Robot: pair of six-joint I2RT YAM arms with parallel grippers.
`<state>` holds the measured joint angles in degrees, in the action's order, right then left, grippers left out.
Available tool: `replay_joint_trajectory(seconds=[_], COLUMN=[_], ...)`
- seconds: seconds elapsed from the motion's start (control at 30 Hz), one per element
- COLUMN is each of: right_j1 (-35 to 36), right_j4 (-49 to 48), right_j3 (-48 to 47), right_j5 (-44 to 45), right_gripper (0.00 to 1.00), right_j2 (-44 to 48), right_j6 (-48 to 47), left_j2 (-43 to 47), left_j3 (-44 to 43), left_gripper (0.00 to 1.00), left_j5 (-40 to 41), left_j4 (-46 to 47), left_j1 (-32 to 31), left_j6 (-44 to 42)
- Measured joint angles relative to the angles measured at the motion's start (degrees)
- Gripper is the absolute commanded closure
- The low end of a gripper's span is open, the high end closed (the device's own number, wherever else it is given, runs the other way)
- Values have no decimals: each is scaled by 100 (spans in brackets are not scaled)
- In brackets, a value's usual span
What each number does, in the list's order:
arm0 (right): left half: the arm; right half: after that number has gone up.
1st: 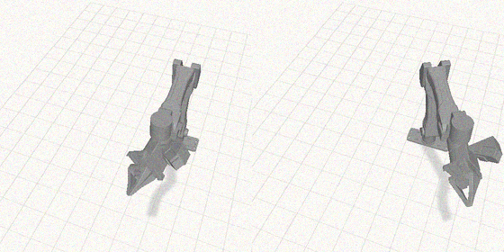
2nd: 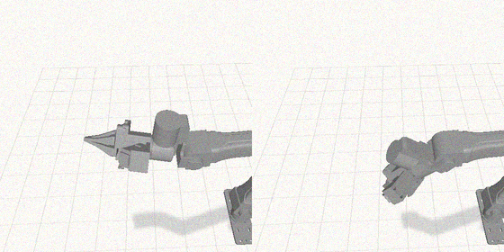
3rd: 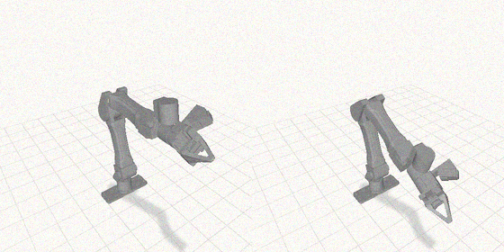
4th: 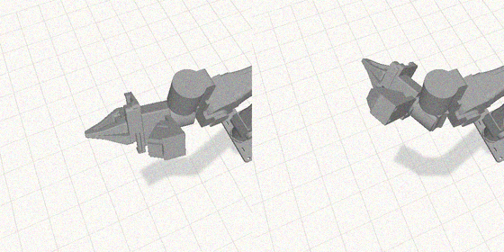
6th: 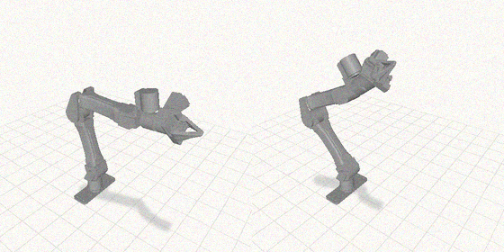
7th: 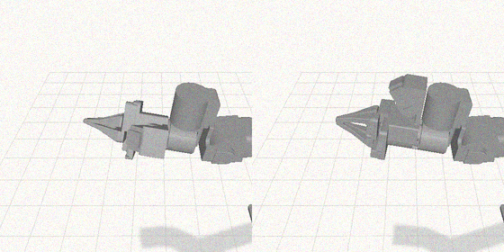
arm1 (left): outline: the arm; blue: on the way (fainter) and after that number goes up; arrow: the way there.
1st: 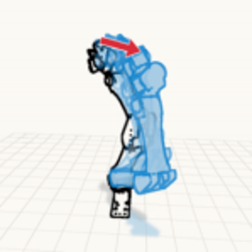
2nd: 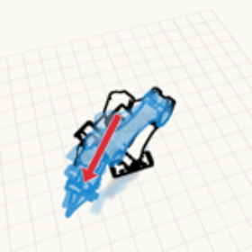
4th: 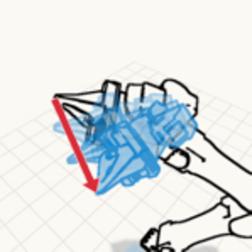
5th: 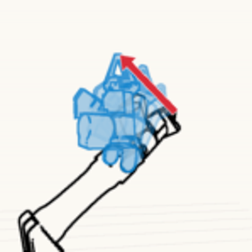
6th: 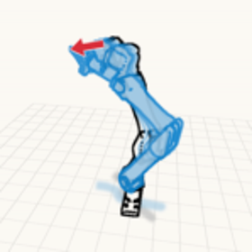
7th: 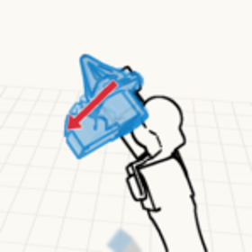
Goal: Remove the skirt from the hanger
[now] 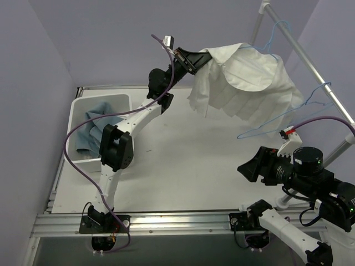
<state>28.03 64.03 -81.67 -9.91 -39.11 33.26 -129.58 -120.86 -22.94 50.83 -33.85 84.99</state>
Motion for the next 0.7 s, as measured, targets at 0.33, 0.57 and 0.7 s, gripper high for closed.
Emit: replay_joint_trajectory(seconds=[0.33,0.57,0.7], right_j1=[0,0,0], right_j4=[-44,-33,26], right_j3=[144,142,142], right_j5=[-70,-70,-66], right_gripper=[30,30,30], right_j2=[-85,-92,-92], right_j6=[-155,-254,-332], left_j2=[-616,-911,-909], left_j3=[-1602,-1843,-1329], left_gripper=[98,98,98], left_j5=[153,463,645], left_j4=[278,662,1027], left_j1=[-42,-297,-227], left_j6=[503,890,1088])
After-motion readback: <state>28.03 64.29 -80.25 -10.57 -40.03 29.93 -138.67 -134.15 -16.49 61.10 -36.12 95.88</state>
